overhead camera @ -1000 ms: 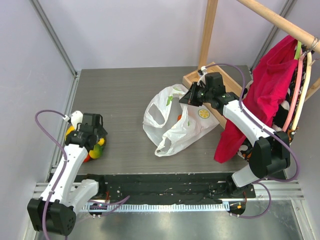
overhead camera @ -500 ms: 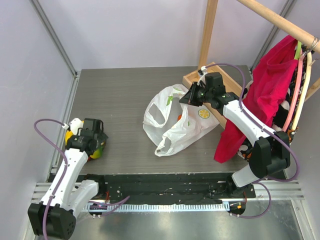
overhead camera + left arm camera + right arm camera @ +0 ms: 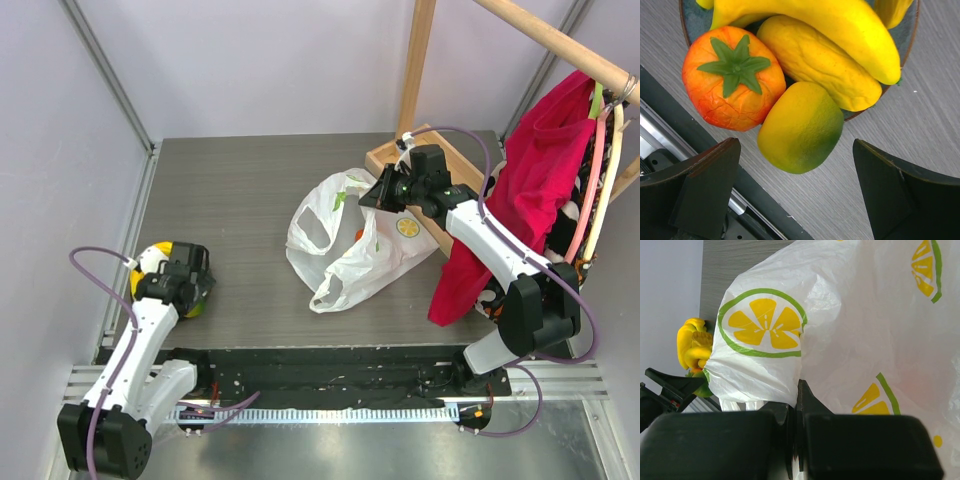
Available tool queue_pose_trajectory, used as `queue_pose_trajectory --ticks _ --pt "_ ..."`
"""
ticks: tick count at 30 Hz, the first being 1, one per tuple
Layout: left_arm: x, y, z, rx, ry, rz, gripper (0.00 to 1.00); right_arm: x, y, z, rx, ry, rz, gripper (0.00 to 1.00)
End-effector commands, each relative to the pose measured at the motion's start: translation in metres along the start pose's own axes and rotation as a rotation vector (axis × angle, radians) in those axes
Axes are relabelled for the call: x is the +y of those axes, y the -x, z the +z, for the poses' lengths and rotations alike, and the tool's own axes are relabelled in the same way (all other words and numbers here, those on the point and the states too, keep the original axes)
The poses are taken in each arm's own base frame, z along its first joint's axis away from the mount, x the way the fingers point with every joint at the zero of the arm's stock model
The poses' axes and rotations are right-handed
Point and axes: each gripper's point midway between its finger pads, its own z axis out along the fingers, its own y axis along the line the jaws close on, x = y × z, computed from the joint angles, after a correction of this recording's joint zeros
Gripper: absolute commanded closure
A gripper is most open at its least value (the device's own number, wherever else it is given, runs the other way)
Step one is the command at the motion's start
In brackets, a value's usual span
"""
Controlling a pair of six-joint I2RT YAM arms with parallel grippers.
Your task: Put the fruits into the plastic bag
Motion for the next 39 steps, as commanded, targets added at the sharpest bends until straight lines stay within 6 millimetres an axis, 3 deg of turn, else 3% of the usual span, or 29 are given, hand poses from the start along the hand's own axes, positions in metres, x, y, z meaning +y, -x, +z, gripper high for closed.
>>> queue_pose_trajectory --ticks 1,25,32,39 --pt "0.005 0.004 0.001 -0.031 0.02 -0.046 0.0 0.013 0.018 -0.015 -0.073 0.028 -0.044 0.99" --pt "-0.006 -0.007 0.031 0.02 0.017 0.012 0.07 0.012 0.018 -0.016 -0.075 0.021 -0.045 0.99" --pt "-0.006 -0.005 0.027 0.012 0.006 0.0 0.28 0.01 0.015 -0.015 -0.07 0.018 -0.043 0.99" --pt "-0.004 -0.003 0.02 0.009 -0.005 -0.021 0.4 0.013 0.017 -0.016 -0.075 0.023 -0.046 0.99"
